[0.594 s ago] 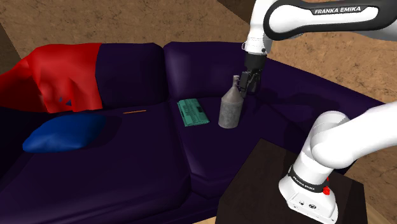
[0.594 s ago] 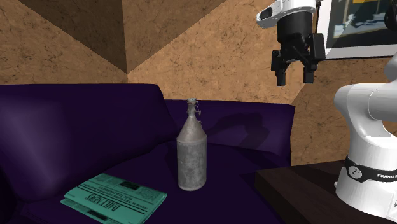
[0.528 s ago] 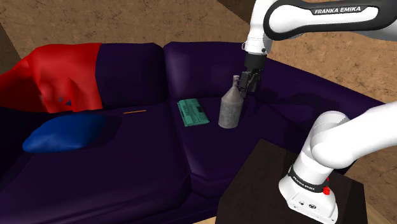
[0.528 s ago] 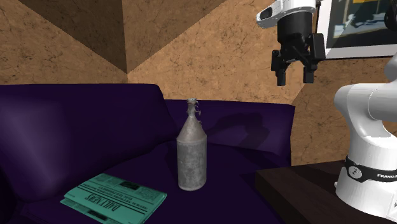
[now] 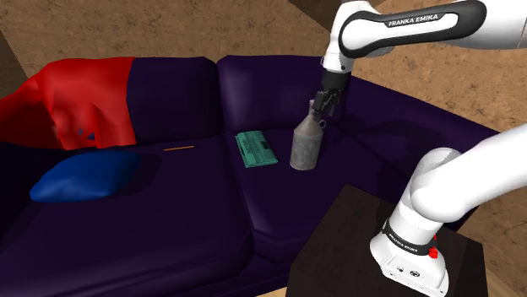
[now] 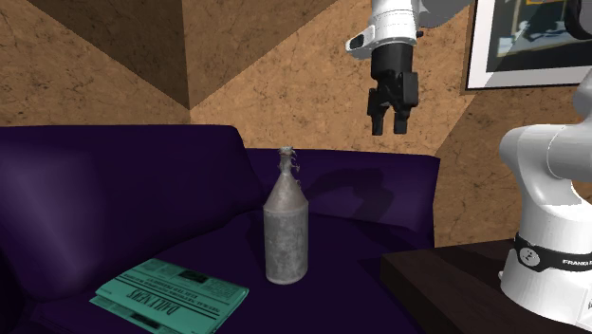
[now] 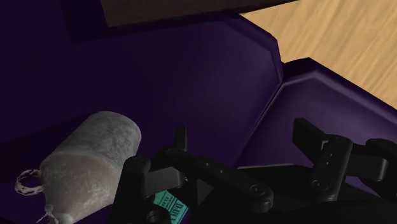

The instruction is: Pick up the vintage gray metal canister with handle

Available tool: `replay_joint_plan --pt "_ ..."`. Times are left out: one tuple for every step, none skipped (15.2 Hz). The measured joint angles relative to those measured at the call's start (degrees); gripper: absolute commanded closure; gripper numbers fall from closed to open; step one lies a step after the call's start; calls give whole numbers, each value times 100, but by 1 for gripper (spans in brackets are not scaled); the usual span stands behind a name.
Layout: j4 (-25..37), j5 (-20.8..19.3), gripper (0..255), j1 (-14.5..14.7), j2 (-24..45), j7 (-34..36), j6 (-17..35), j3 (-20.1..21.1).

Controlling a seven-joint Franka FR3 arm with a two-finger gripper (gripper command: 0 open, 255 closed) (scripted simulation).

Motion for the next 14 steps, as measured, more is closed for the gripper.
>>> replay_joint_plan --pt "74 -29 0 -36 183 -82 156 -104" --pt "60 -57 0 -78 275 -150 313 -193" --pt "79 -80 0 -119 372 -220 442 -284" --pt "160 -85 0 -144 517 -282 560 -369" --pt "248 -82 0 -165 683 -349 687 -458" --pt "298 -87 0 -199 821 -439 822 -563" --pt "349 -81 0 -229 950 -523 950 -661" --pt "413 -53 0 -238 1117 -584 1101 -743" --pt "526 -20 0 -249 1276 -652 1196 -825" --pt "662 29 0 -256 1479 -741 1310 -923" --pt "794 75 0 -279 1646 -852 1387 -1033" --pt "857 118 0 -304 1771 -953 1491 -1131" --pt "927 170 0 -313 1888 -1008 1582 -1195" --pt "996 227 0 -339 2012 -1116 1676 -1293"
